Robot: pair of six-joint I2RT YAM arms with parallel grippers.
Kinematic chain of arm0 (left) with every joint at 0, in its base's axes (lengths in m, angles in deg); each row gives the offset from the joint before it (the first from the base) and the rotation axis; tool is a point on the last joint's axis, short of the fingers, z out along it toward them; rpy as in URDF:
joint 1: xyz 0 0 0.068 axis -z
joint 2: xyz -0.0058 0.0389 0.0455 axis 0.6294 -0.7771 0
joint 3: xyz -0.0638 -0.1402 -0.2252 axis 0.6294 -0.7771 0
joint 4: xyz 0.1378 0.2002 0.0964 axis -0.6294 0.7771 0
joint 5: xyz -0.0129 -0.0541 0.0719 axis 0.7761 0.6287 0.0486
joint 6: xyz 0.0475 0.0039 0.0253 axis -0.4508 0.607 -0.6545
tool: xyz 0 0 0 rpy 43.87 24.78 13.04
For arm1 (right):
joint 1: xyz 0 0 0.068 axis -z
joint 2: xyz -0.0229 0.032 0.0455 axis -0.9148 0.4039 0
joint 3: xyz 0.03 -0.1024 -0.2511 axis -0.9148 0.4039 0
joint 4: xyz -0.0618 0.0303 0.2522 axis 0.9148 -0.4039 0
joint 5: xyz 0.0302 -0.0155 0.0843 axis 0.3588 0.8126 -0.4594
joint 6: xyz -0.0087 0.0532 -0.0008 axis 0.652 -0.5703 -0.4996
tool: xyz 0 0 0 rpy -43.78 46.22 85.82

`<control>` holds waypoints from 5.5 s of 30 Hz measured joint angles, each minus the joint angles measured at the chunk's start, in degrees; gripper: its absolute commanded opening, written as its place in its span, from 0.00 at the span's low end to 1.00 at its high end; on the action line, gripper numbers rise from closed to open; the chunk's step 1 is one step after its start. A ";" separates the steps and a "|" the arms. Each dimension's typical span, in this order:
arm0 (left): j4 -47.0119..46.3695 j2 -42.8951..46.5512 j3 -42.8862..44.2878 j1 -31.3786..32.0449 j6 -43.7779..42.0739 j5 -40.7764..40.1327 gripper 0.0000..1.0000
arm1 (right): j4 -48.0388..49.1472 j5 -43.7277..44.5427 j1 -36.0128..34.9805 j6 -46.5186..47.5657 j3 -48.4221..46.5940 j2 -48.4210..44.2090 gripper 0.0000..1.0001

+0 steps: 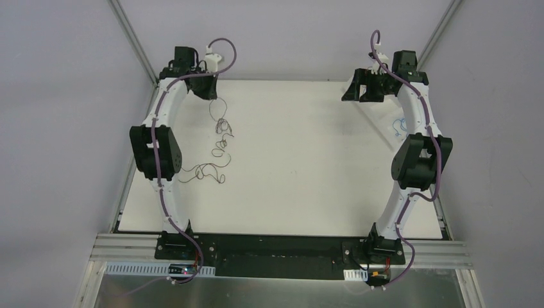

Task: Untangle the cables

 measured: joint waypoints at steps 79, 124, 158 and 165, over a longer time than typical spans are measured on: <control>-24.02 13.27 34.49 -2.23 50.12 18.47 0.00 | 40.59 1.84 -44.85 15.76 46.42 -10.88 0.71; -19.65 1.55 -3.26 24.04 42.64 18.29 0.96 | -4.63 5.97 -11.30 15.04 27.80 -12.90 0.91; -13.60 13.92 -13.68 19.08 36.76 19.28 0.98 | 1.27 9.99 -23.15 72.70 30.71 -0.96 0.97; -13.60 13.92 -13.66 19.06 36.76 19.23 0.97 | 0.13 7.41 -25.00 75.58 31.10 -0.57 0.70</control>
